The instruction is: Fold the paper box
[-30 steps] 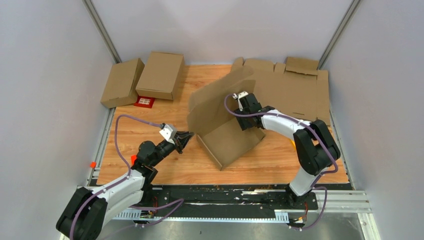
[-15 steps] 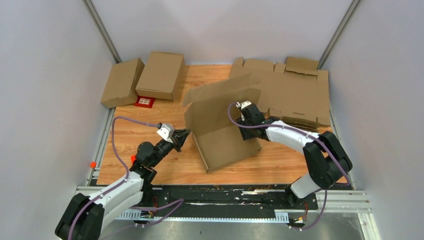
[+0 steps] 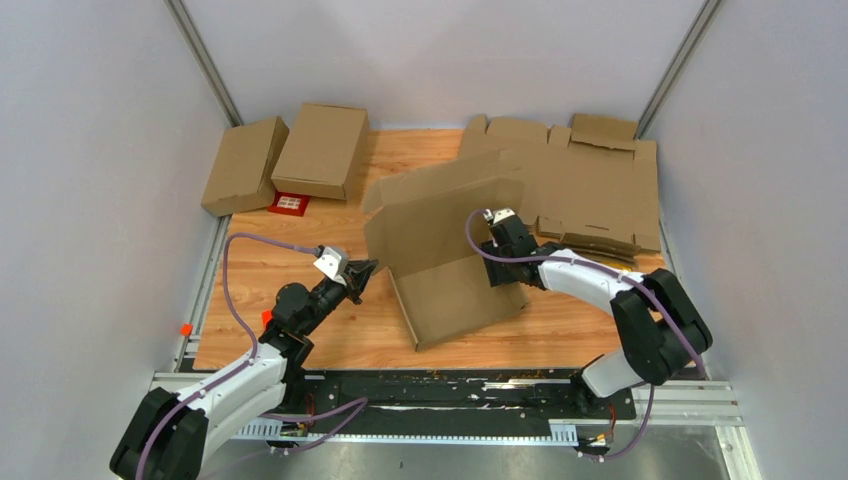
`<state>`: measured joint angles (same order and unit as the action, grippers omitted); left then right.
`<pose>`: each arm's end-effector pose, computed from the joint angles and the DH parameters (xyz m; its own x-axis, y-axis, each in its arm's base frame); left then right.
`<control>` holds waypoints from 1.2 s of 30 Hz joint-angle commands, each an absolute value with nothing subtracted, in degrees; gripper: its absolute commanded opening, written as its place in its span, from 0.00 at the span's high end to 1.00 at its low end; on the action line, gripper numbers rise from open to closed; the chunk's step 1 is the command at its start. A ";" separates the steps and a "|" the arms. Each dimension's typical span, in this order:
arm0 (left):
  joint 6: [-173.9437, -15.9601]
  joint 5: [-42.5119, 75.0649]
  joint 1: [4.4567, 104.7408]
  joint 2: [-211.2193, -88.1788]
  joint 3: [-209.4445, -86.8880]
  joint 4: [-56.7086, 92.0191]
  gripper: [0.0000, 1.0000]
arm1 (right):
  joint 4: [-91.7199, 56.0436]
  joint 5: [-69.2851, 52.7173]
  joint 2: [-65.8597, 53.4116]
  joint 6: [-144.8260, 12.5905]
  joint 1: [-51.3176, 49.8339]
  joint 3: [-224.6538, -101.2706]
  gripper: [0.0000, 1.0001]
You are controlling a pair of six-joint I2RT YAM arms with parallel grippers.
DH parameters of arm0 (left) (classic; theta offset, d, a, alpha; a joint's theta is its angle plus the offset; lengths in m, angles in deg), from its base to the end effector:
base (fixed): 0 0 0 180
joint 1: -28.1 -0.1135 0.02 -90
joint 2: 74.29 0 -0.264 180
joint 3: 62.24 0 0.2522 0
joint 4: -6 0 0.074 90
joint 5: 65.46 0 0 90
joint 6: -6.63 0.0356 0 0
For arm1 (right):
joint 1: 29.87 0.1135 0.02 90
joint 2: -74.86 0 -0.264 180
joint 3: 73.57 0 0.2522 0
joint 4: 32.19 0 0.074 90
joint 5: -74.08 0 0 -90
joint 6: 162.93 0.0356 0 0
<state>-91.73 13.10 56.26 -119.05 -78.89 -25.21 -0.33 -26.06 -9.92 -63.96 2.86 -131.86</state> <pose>0.1410 -0.0835 0.1865 -0.0455 -0.1373 -0.9895 0.6373 0.7588 -0.1346 0.2380 0.1455 0.1711 -0.7782 -0.3177 -0.5417 -0.3373 0.9391 -0.0662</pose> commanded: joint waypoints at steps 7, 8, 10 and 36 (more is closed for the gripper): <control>-90.32 13.05 56.58 -118.79 -79.45 -27.35 0.90 | -1.14 -33.85 -12.78 -63.20 2.58 -134.73 0.67; -90.32 13.03 56.58 -118.85 -79.50 -27.35 0.90 | -1.12 -34.25 -13.08 -63.26 2.62 -134.97 0.67; -90.35 13.00 56.51 -118.94 -79.51 -27.35 0.90 | -1.20 -34.49 -13.94 -63.69 2.76 -135.28 0.70; -89.46 14.97 56.56 -115.23 -79.33 -24.35 0.92 | 13.75 -35.18 -12.95 -57.47 5.55 -137.94 0.43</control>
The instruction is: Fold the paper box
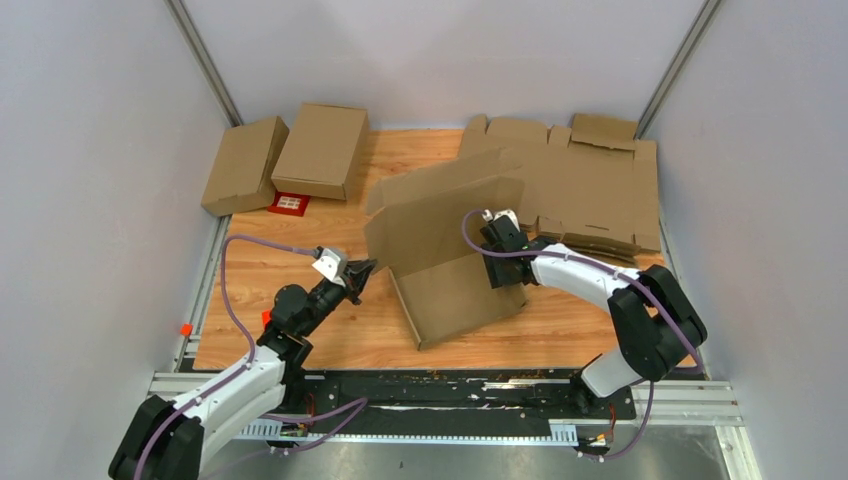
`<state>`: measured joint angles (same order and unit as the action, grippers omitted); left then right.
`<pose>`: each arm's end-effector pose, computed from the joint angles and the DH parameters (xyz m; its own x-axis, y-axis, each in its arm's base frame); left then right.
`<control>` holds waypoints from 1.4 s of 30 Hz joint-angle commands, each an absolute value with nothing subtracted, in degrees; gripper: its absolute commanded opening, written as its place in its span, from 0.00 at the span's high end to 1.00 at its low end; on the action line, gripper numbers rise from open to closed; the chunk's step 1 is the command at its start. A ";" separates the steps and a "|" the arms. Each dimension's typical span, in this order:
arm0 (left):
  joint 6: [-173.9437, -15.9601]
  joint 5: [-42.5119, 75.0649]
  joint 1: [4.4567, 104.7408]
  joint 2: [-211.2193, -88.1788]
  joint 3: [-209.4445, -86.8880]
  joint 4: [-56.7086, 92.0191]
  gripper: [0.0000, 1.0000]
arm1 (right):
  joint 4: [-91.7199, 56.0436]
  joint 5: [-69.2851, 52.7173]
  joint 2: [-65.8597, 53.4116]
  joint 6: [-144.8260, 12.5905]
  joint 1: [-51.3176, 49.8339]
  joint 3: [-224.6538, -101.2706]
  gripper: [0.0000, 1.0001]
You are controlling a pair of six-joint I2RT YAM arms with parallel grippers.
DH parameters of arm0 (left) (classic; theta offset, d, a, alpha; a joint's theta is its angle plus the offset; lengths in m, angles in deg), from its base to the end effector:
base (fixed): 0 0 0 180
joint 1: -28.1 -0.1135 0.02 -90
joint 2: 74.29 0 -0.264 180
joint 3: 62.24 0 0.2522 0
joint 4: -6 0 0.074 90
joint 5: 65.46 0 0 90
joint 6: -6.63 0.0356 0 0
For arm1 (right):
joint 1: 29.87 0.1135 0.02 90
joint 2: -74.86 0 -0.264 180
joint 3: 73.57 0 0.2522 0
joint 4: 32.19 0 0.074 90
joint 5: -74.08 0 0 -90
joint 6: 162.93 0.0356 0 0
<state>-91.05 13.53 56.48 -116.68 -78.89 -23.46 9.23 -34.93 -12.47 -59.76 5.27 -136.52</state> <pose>0.1383 -0.0825 0.1890 -0.0282 -0.1339 -0.9906 0.6362 0.7620 -0.1211 0.2369 0.1526 0.1749 -0.8254 -0.3175 -0.4668 -0.2536 0.9473 -0.1959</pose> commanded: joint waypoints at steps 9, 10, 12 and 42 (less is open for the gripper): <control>-89.53 14.90 56.55 -115.24 -79.42 -24.27 0.93 | 15.63 -36.27 -17.05 -56.12 5.64 -139.86 0.91; -89.52 14.90 56.53 -115.27 -79.42 -24.27 0.93 | 15.44 -36.50 -17.01 -55.88 5.85 -139.77 0.93; -89.52 14.96 56.56 -115.32 -79.41 -24.27 0.93 | 14.78 -36.75 -16.27 -55.68 6.71 -139.47 0.93; -88.65 17.80 56.57 -116.87 -79.02 -24.62 0.91 | 2.39 -35.71 20.90 -60.97 7.83 -129.81 0.15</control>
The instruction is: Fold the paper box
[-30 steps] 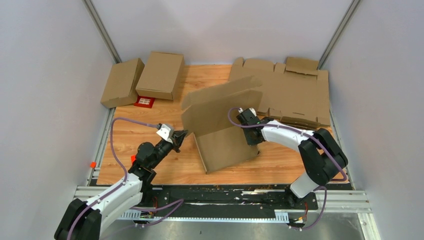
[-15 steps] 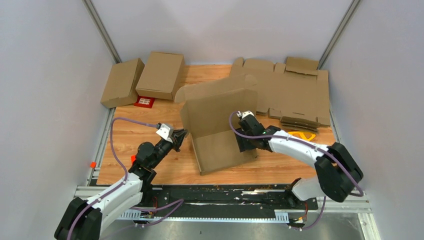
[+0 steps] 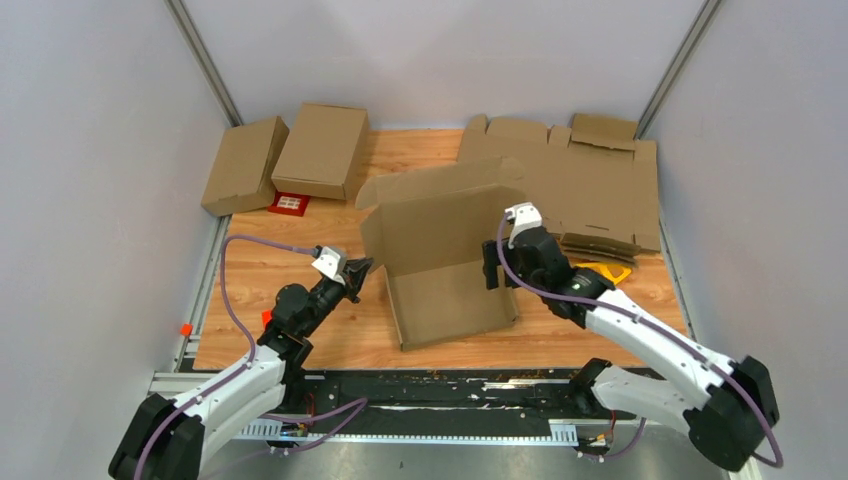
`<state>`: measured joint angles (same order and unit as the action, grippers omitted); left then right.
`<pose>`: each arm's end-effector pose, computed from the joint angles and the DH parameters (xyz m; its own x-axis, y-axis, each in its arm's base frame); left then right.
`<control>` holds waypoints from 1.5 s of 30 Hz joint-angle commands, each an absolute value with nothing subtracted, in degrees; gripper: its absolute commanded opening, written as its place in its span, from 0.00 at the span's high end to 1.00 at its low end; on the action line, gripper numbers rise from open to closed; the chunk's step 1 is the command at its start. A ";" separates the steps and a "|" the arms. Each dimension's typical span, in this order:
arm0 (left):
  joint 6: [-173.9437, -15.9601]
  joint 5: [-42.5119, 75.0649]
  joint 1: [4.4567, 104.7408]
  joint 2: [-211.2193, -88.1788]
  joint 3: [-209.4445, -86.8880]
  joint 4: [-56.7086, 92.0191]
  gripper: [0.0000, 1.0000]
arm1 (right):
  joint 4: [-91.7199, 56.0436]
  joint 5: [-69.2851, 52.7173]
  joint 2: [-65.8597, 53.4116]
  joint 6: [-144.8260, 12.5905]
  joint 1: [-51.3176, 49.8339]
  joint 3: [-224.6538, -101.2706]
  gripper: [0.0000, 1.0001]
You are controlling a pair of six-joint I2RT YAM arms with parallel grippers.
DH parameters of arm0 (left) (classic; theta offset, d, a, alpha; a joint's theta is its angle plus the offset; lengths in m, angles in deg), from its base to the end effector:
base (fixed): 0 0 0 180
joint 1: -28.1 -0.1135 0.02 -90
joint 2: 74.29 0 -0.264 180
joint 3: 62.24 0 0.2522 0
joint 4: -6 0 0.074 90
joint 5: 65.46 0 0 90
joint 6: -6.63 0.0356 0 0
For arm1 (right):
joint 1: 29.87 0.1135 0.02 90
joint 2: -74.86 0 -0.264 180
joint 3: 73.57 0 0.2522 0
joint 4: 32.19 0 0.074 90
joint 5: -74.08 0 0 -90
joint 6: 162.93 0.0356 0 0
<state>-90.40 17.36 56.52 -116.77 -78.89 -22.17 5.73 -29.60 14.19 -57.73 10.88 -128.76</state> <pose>0.1399 -0.0808 0.1864 -0.0356 -0.1188 -0.9923 0.5821 0.8047 -0.1172 0.1726 0.1376 0.2450 -0.6345 -0.2104 -0.7438 -0.3500 0.9362 0.0337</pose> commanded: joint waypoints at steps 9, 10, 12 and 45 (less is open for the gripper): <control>-89.24 17.13 56.57 -116.10 -79.18 -24.15 0.91 | -9.96 -8.50 19.18 -62.36 -12.83 -136.79 0.01; -89.33 17.15 56.62 -116.02 -79.16 -24.12 0.91 | -10.73 -5.02 17.20 -62.38 -14.49 -137.95 0.02; -89.50 17.08 56.57 -115.74 -79.13 -24.14 0.91 | -15.56 -0.81 14.55 -62.86 -16.48 -138.21 0.02; -95.88 21.37 56.58 -113.71 -94.40 -9.54 0.62 | -15.59 10.07 6.95 -65.59 -16.52 -142.55 1.00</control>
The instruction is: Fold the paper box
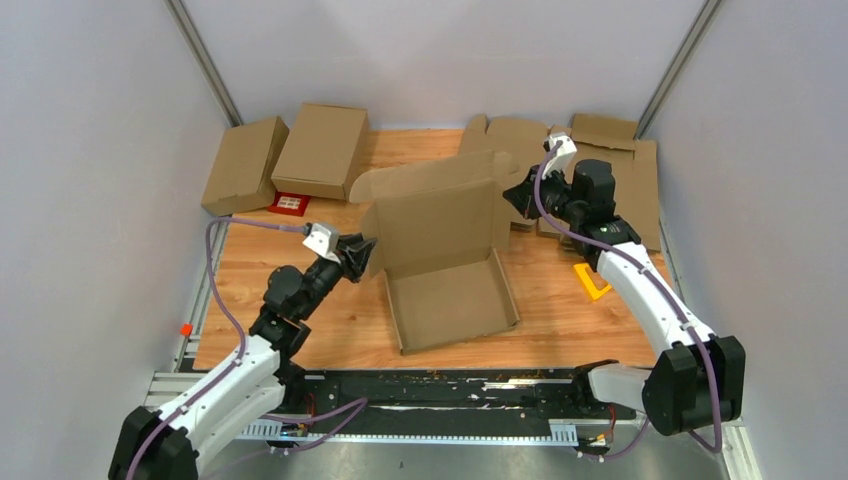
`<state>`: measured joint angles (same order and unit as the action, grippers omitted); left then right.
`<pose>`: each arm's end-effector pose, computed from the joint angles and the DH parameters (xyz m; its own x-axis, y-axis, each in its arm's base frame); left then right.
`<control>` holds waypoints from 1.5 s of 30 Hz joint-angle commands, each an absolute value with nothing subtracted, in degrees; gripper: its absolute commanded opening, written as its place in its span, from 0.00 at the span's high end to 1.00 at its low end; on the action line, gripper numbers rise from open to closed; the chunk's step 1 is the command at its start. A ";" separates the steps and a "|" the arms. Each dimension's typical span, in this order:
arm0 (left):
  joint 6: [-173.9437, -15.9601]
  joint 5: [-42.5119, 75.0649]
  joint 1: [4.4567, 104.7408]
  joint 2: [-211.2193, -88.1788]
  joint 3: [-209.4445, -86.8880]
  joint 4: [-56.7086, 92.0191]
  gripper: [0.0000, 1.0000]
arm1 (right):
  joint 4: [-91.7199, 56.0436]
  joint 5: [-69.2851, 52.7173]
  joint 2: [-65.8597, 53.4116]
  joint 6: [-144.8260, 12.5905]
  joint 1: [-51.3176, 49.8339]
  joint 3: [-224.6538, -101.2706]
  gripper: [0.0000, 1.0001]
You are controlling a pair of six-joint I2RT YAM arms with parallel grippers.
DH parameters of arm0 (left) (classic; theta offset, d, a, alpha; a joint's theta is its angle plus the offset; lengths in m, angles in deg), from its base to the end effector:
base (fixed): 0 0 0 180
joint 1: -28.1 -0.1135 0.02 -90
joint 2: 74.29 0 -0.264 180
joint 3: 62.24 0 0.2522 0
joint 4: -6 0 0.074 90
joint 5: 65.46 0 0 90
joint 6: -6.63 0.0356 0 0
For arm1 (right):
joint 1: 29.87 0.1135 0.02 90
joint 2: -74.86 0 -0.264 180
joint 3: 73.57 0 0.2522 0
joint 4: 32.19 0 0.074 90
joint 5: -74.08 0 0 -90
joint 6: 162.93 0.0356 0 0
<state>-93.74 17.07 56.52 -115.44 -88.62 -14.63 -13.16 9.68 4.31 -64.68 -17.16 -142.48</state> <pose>0.1507 -0.0868 0.2341 -0.0171 -0.1937 -0.9809 0.5922 0.7885 -0.1660 0.2731 0.0774 0.3178 -0.4258 0.0366 -0.9041 -0.5372 0.7937 0.2852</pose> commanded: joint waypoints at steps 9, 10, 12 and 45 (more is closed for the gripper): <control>-95.57 24.12 56.58 -121.07 -106.84 4.60 0.79 | -15.59 10.35 6.99 -66.12 -15.91 -142.41 1.00; -95.82 24.31 56.58 -121.34 -107.26 4.78 0.83 | -15.60 10.35 7.01 -66.19 -15.86 -142.43 1.00; -95.89 24.44 56.67 -122.13 -108.13 5.28 0.95 | -15.69 10.49 7.03 -66.33 -15.53 -142.63 1.00; -89.94 36.51 61.88 -135.92 -90.82 -47.65 1.00 | -49.98 -45.11 0.88 -63.77 14.17 -128.47 1.00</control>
